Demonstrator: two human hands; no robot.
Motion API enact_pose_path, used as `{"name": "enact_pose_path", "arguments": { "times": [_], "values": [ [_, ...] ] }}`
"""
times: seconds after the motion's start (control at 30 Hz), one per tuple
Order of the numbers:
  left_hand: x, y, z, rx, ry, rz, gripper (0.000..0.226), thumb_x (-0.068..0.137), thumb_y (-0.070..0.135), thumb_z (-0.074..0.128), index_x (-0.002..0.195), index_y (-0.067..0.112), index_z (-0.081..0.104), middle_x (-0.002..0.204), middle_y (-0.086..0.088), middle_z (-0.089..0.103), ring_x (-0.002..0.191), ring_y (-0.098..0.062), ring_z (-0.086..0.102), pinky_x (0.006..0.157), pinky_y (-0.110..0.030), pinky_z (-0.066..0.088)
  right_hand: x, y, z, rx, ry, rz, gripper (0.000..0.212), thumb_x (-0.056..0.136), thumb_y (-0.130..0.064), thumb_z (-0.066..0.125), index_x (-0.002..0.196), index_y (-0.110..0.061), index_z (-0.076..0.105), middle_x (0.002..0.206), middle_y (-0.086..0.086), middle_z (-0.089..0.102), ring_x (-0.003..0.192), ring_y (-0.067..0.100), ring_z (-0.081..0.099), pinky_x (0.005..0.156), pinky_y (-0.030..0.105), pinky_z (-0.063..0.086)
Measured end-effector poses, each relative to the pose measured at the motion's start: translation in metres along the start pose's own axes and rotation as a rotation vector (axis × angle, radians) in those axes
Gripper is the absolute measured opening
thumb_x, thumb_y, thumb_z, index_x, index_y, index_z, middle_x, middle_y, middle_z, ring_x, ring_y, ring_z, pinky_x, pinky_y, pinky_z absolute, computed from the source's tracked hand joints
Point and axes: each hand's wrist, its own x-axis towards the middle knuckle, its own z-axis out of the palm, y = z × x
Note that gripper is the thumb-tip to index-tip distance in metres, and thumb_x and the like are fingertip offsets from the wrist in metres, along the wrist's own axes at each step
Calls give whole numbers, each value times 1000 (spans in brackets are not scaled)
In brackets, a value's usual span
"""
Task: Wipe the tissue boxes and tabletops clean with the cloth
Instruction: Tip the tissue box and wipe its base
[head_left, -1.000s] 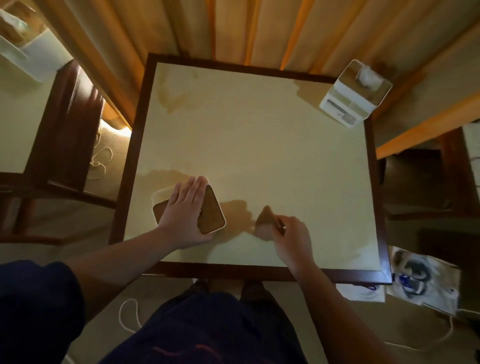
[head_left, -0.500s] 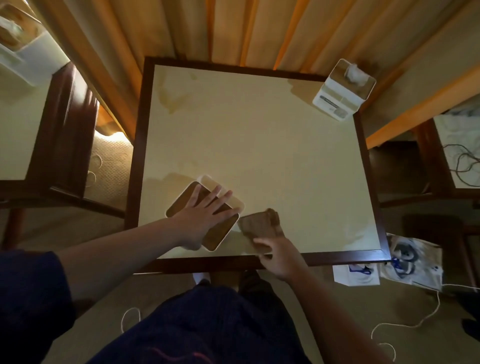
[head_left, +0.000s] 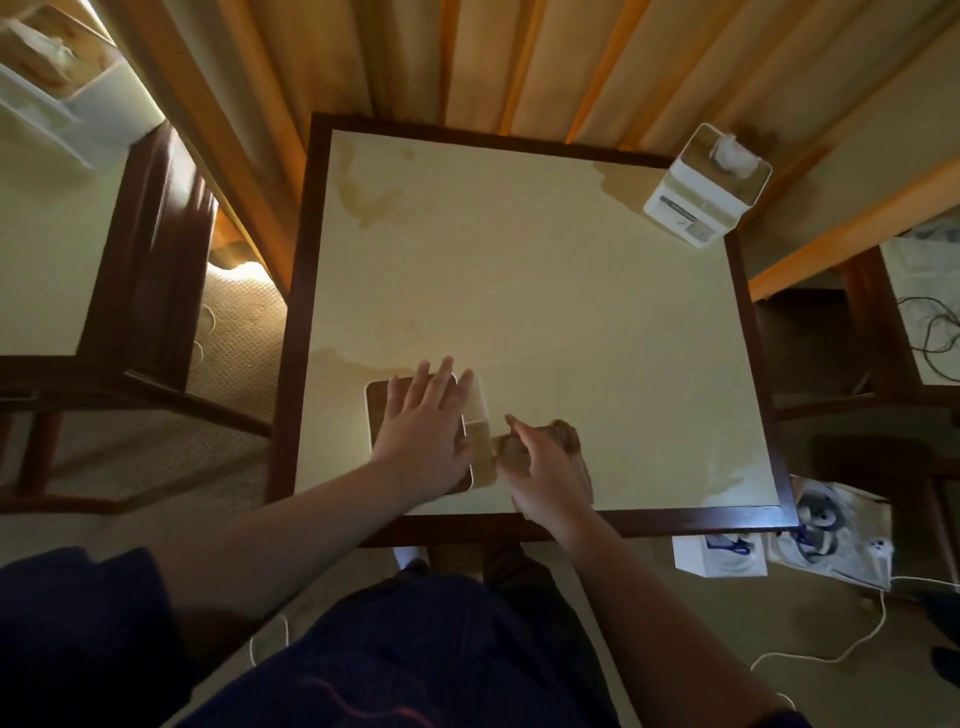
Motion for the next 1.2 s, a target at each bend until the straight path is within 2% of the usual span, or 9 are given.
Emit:
{"name": "enact_pose_path", "arguments": {
  "times": [0.07, 0.17, 0.3, 0.53, 0.63, 0.73, 0.9, 1.03, 1.2],
  "values": [
    [8, 7, 12, 38, 36, -111, 93, 99, 63, 39, 165, 17, -8, 172, -8, -17, 158, -33, -20, 122, -58, -13, 11, -9, 6, -28, -15, -32, 75, 103, -38, 64, 167, -30, 25, 163, -4, 42, 147, 17, 43, 115, 30, 38],
    [13, 9, 29, 111, 76, -189, 101, 97, 68, 33, 163, 9, -15, 171, -14, -20, 157, -36, -22, 120, -62, -18, 23, -14, 15, -153, -13, -13, 83, 101, -31, 67, 168, -34, 18, 166, -2, 36, 152, 23, 34, 117, 34, 37],
    [10, 3, 39, 142, 109, -146, 99, 99, 64, 30, 162, 0, -12, 170, -20, -18, 157, -34, -20, 127, -58, -7, 22, -18, 20, -230, -22, 5, 81, 104, -33, 62, 168, -40, 12, 171, -3, 24, 155, 27, 23, 118, 40, 38],
    [-6, -24, 37, 122, 147, -37, 94, 99, 67, 21, 163, 3, -8, 172, -18, -10, 159, -33, -12, 129, -52, -4, 1, -37, 19, -265, 5, -129, 78, 105, -47, 55, 169, -28, 14, 173, -2, 22, 158, 24, 21, 126, 41, 26],
    [-18, -42, 33, 82, 187, -28, 97, 100, 71, 23, 164, 5, -7, 172, -14, -11, 159, -30, -15, 127, -47, -11, -7, -51, 13, -340, 48, -220, 79, 104, -53, 50, 169, -29, 11, 174, -5, 23, 158, 27, 23, 127, 52, 27],
    [-32, -62, 31, 28, 199, -23, 99, 98, 78, 15, 163, 8, -13, 171, -9, -18, 158, -25, -19, 127, -44, -13, -14, -67, 9, -391, -8, -278, 85, 103, -60, 48, 169, -28, 5, 176, -10, 9, 162, 30, 11, 128, 62, 17],
    [-54, -97, 26, -197, 239, -3, 99, 97, 76, 27, 162, 16, -20, 171, -2, -21, 157, -10, -20, 128, -35, -6, -16, -97, 13, -447, -55, -418, 89, 99, -63, 49, 169, -30, 6, 176, -13, 5, 163, 20, 6, 130, 58, 8],
    [-73, -118, 22, -406, 264, -80, 101, 93, 79, 31, 163, 24, -17, 174, 2, -8, 160, -15, 0, 130, -48, 10, -9, -118, 17, -475, -135, -523, 83, 100, -71, 39, 169, -35, 10, 175, -18, 8, 162, 16, -4, 128, 62, -6],
    [-96, -135, 19, -574, 191, -211, 99, 87, 79, 36, 164, 38, -10, 170, -3, 21, 149, -29, 36, 115, -61, 40, 6, -139, 30, -583, -187, -647, 76, 103, -70, 33, 168, -37, 13, 174, -22, 7, 161, 15, -15, 121, 71, -16]
  ]
}}
